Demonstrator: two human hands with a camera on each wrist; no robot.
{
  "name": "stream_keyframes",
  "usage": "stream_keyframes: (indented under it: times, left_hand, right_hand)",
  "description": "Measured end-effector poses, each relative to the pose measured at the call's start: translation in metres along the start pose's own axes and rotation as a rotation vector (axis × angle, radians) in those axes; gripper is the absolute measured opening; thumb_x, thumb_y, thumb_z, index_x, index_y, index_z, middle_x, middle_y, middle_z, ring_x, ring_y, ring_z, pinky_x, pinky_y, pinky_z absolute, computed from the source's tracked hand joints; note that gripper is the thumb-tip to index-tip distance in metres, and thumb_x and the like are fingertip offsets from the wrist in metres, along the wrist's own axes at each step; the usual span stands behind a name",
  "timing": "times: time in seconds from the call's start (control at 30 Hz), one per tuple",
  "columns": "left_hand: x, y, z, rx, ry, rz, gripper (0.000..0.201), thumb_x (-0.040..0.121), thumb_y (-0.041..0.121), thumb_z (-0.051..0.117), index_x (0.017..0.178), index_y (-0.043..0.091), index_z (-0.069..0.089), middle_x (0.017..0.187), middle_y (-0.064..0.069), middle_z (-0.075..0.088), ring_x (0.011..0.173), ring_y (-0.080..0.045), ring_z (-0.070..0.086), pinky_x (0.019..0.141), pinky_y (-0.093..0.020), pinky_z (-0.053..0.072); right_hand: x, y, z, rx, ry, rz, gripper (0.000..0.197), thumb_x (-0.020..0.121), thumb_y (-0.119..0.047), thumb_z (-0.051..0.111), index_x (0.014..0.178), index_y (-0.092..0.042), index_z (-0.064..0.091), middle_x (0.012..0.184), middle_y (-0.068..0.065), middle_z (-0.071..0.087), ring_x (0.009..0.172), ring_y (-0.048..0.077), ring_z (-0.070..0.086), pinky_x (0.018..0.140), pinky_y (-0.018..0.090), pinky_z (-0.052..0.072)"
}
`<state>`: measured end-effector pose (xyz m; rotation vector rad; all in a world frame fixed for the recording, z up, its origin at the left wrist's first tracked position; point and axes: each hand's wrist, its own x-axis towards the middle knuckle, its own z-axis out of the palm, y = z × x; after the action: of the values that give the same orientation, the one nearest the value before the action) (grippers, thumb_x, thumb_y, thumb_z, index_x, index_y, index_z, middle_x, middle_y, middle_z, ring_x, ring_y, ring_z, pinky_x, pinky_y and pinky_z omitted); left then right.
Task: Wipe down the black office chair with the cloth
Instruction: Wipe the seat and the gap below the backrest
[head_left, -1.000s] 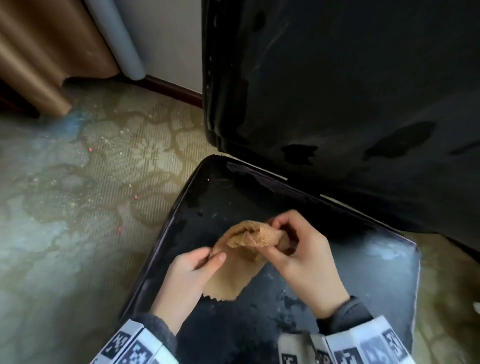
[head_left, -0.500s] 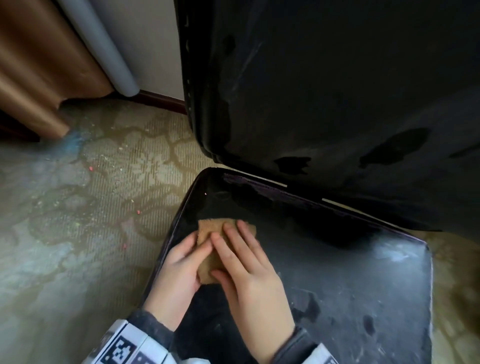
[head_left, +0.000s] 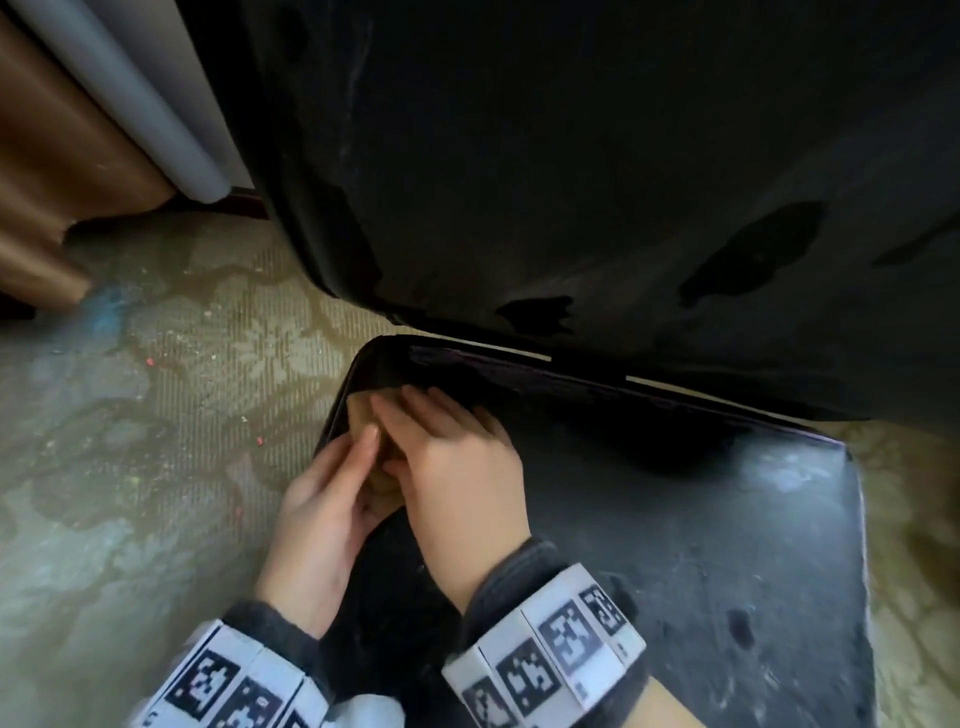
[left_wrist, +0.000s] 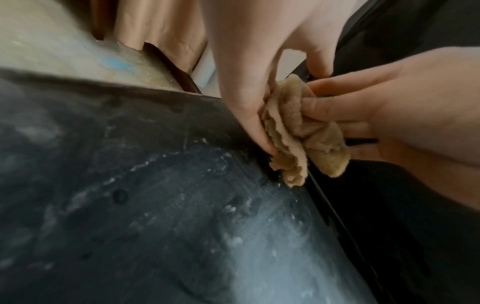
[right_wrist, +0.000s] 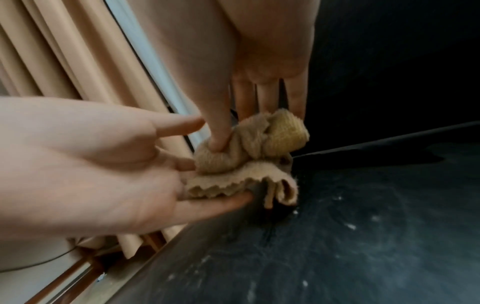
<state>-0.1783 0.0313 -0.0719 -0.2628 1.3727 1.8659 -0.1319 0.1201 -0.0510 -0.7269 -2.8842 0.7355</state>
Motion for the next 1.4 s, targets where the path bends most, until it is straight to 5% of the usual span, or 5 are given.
stream_keyframes:
  times: [0.2,0.37,0.7,1.23,1.4]
  left_hand:
    - [-0.001,0.0,-0.004,0.036,-0.035,-0.041,0.027,0.077,0.029,0.058,0.1,0.021,0.07,0.104,-0.001,0.073,0.1,-0.013,0.066,0.081,-0.025,0.055]
    - [0.0,-0.012,-0.007,1.2,-0.12,0.309,0.057,0.092,0.017,0.051,0.141,0.031,0.025,0.144,0.027,0.01,0.139,0.003,0.002,0.108,-0.009,0.005]
    - [0.004,-0.031,-0.016,1.602,-0.243,0.312,0.088,0.066,0.064,0.016,0.143,0.029,-0.011,0.151,0.014,-0.019,0.134,0.001,-0.029,0.116,-0.021,-0.005]
    - [-0.002,-0.024,-0.022,1.696,-0.233,0.357,0.085,0.088,0.046,0.049,0.127,0.039,-0.027,0.132,0.027,-0.042,0.116,0.016,-0.044,0.107,-0.015,-0.016]
    - [0.001,-0.027,-0.022,1.659,-0.212,0.362,0.091,0.084,0.038,0.061,0.134,0.034,-0.014,0.138,0.023,-0.029,0.126,0.01,-0.035,0.108,-0.016,-0.011]
  right_hand:
    - [-0.012,0.023,0.004,0.165,0.039,-0.148,0.044,0.074,-0.016,0.044,0.112,-0.012,0.066,0.119,0.015,0.065,0.107,0.032,0.063,0.08,0.038,0.058]
    - [0.034,0.019,-0.008,0.012,0.09,-0.066,0.033,0.075,-0.009,0.048,0.099,-0.005,0.07,0.113,0.018,0.067,0.1,0.036,0.065,0.072,0.04,0.059]
    - [0.038,0.019,0.029,-0.286,-0.452,0.022,0.056,0.099,-0.029,0.027,0.147,-0.025,-0.001,0.157,0.006,-0.013,0.143,0.027,-0.017,0.113,0.059,-0.004]
    - [-0.009,0.129,-0.062,-0.416,-0.304,0.376,0.04,0.092,-0.017,0.046,0.129,-0.032,0.046,0.119,0.011,0.062,0.1,0.035,0.062,0.08,0.038,0.05]
    - [0.014,0.063,-0.027,-0.146,-0.163,0.04,0.038,0.091,-0.01,0.044,0.126,-0.023,0.051,0.133,0.007,0.051,0.116,0.032,0.054,0.092,0.042,0.049]
